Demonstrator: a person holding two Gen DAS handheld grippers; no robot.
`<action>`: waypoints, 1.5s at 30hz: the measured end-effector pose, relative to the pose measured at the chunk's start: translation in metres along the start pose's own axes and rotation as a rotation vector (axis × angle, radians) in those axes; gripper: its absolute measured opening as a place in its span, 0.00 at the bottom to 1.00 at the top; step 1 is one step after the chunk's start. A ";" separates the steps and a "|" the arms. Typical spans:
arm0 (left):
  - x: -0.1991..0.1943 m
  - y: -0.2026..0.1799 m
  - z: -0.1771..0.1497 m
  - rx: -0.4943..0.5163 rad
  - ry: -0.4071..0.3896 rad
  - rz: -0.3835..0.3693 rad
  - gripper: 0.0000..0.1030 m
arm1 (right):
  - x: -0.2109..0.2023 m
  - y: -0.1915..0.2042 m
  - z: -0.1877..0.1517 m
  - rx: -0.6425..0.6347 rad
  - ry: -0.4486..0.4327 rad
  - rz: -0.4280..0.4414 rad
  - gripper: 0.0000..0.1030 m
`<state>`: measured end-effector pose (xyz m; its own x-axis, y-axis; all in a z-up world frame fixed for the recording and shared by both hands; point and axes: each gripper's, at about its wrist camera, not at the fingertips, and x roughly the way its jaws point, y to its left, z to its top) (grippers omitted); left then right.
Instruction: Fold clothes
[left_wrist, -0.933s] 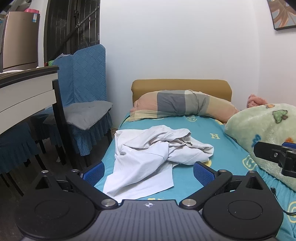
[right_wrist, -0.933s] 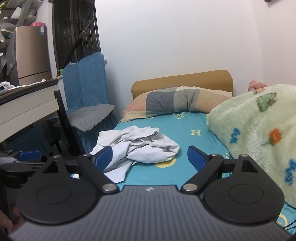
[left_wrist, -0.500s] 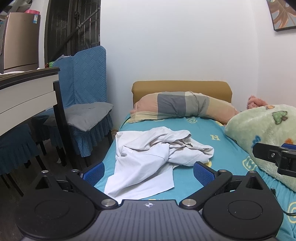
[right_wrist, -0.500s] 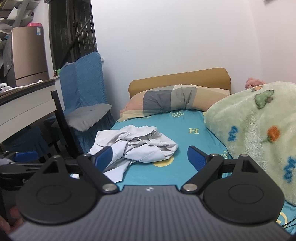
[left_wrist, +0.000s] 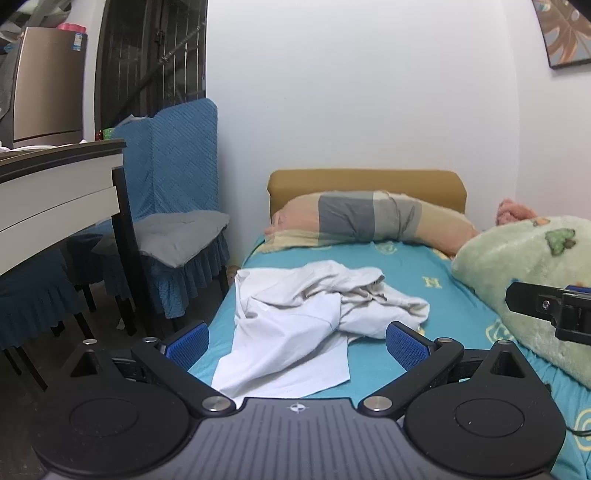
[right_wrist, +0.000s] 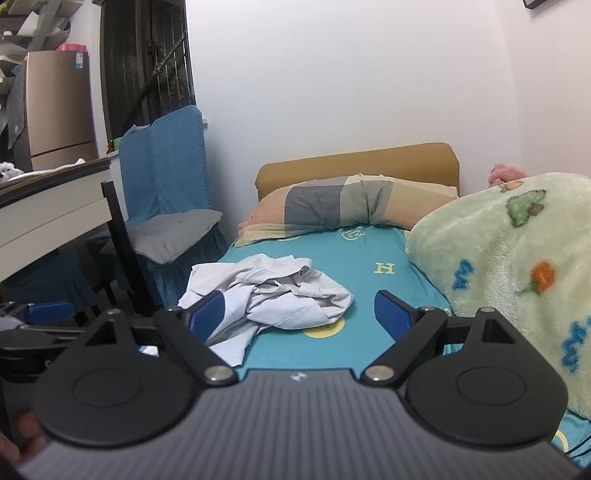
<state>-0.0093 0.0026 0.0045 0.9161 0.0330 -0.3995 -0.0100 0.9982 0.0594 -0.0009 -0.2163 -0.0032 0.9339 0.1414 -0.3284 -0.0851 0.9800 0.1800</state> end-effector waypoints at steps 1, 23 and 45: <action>-0.001 0.001 0.000 -0.003 -0.004 -0.001 1.00 | 0.000 -0.001 0.001 0.006 0.000 0.000 0.87; 0.087 -0.054 0.020 0.129 0.098 0.005 1.00 | -0.016 -0.048 0.027 0.129 -0.064 -0.070 0.87; 0.259 -0.072 0.012 0.217 -0.117 0.030 0.14 | 0.131 -0.095 -0.030 0.299 0.114 -0.135 0.87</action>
<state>0.2335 -0.0609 -0.0922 0.9571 0.0434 -0.2865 0.0370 0.9623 0.2695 0.1193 -0.2863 -0.0915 0.8836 0.0449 -0.4661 0.1578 0.9087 0.3866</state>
